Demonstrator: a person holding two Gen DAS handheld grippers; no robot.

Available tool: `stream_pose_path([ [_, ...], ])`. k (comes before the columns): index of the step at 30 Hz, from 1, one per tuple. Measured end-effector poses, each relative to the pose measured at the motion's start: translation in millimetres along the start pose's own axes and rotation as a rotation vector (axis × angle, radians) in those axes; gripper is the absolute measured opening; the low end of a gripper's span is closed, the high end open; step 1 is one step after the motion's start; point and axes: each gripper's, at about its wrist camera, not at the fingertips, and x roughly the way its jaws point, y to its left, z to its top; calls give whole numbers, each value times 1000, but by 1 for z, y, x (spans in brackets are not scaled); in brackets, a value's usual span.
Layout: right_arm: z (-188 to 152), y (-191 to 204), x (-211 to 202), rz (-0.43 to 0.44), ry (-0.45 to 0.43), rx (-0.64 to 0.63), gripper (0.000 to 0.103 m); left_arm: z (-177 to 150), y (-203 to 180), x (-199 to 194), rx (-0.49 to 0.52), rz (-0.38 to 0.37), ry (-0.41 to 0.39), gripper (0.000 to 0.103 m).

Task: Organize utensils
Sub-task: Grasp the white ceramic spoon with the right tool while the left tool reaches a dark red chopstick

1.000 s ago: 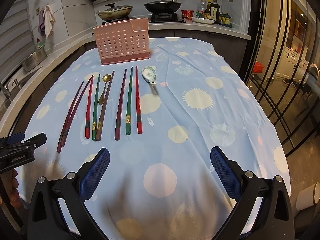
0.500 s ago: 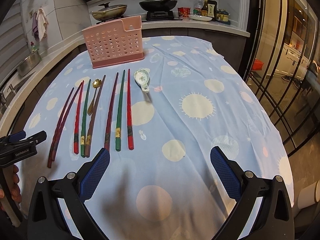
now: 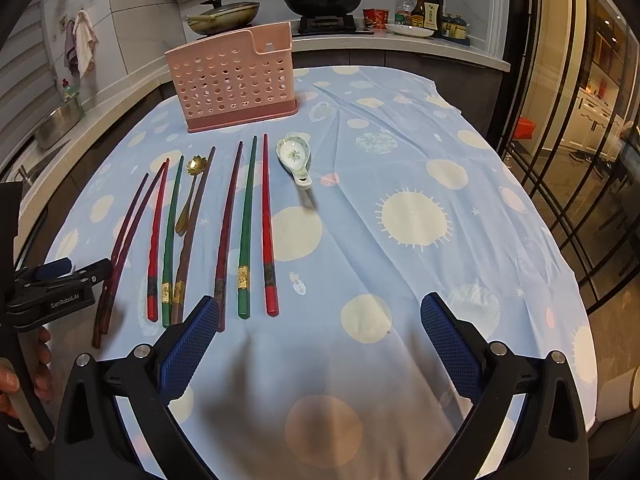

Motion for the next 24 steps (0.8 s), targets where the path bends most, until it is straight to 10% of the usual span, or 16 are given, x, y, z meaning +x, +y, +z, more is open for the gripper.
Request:
stream_pose_path([
  [13,2,5,1,10,-3,-5,96,-15,0,-4,11,-46,17,70],
  [24,48,-2,10,61,-85,24,88,-25,-9,-17,42,-132,25,29],
])
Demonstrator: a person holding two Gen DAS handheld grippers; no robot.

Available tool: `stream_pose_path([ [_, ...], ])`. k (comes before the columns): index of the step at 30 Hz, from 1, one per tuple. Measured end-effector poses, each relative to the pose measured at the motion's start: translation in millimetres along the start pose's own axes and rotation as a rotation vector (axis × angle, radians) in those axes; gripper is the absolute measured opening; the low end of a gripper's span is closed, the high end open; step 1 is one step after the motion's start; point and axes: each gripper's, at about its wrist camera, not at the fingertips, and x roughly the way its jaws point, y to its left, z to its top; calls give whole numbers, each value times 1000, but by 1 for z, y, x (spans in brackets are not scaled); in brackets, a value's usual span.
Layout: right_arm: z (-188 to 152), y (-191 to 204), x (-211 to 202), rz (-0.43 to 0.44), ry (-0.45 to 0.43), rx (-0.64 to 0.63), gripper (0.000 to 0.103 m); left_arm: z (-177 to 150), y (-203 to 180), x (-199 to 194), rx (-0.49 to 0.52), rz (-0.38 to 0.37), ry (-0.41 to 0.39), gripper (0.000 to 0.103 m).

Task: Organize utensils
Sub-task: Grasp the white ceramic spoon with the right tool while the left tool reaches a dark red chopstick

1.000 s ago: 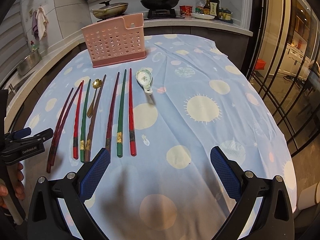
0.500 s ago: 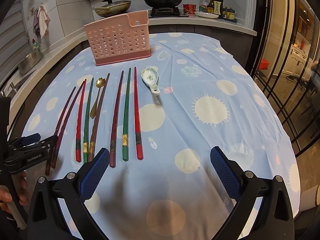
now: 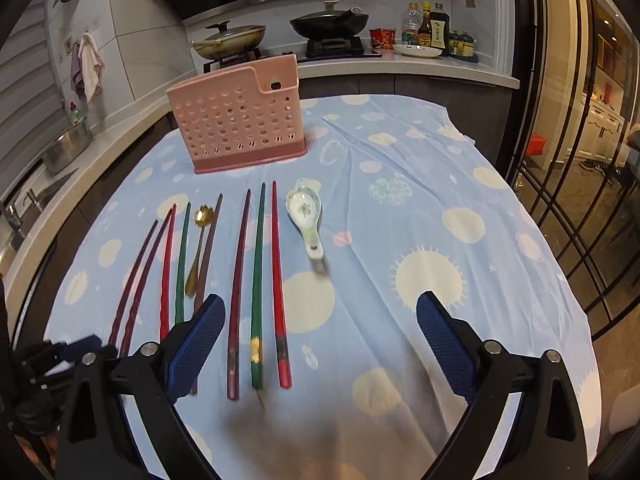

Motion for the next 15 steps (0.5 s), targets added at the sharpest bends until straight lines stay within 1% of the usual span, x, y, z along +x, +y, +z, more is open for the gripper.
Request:
stream_pose_path([
  [2,16,-3,10,23,-5,16,78,1,1,1,-2,-2,-2,29],
  [4,30,-5,25,47,3,32,59,3,1,3,-5,-4,-2,29],
  [5,35,-6,33,56,14,41,55,4,1,3,-4,-3,-2,29],
  [7,43,-8,51,83,41,59,36,6,1,5,-3,-2,0,29],
  [9,47,-8,69,101,71,75,28,7,1,5,-3,-1,2,29],
  [15,42,-9,105,110,139,93,17,8,2,6,-9,-6,10,29],
])
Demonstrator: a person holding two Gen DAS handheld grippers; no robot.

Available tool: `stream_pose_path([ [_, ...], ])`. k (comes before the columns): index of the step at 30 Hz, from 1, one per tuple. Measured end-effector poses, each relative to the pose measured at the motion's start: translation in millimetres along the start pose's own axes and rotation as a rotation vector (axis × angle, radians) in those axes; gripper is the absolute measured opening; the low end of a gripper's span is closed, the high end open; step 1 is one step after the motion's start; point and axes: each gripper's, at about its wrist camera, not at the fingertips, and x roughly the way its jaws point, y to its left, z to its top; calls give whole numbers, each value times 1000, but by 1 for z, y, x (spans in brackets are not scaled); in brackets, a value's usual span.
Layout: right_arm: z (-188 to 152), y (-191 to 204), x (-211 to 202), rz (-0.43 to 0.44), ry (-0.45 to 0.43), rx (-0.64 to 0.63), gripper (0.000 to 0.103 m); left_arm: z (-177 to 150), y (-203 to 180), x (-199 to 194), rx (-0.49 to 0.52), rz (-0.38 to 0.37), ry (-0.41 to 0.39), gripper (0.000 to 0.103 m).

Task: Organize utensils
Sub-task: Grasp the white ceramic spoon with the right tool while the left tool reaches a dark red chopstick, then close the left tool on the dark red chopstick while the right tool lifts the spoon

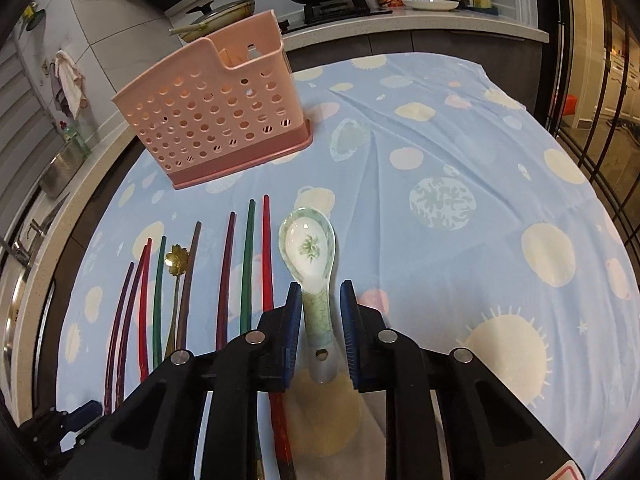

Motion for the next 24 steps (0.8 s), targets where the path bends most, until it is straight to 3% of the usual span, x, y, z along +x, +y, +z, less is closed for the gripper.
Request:
stream_pose_path([
  [12,-22,-3,4,14,7,14,10,0,4,-1,-18,-39,-1,29],
  [17,-40,-2,-19,6,-3,2,8,-6,11,-5,-59,-122,18,8],
  [24,-71,2,-62,-23,-35,-27,8,-24,12,-17,-60,-142,9,8],
])
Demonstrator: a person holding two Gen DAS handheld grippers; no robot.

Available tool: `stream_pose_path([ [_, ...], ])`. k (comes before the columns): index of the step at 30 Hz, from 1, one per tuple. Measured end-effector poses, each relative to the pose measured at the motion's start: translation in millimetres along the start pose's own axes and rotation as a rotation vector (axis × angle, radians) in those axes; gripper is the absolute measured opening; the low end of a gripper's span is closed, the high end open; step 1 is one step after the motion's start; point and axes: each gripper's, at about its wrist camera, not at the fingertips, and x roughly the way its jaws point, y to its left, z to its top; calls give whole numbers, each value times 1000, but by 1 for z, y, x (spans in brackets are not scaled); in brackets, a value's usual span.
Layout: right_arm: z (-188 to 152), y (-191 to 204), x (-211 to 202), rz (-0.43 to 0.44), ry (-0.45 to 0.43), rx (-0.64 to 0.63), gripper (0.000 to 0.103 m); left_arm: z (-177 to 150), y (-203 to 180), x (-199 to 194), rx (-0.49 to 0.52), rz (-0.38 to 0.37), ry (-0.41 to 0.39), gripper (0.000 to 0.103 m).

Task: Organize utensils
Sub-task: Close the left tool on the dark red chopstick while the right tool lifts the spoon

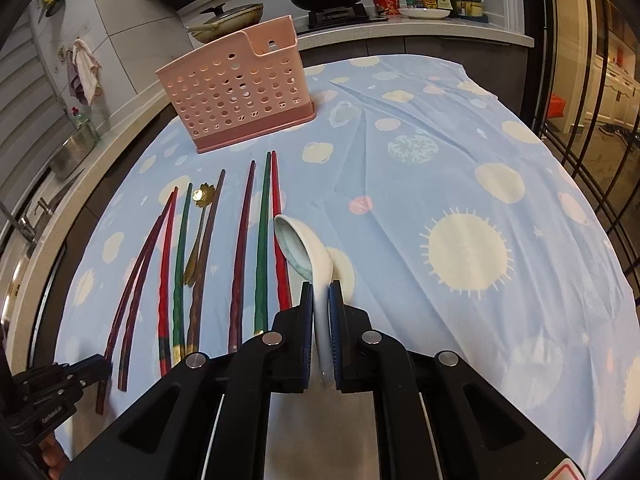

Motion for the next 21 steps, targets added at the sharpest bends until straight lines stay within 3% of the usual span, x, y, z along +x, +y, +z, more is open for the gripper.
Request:
stream_pose_path([
  [15,-34,-9,-34,73,-1,59,8,-24,-2,-13,13,4,-18,8],
  [21,-28,-10,-55,87,-51,60,8,-17,-2,-41,15,18,-89,7],
])
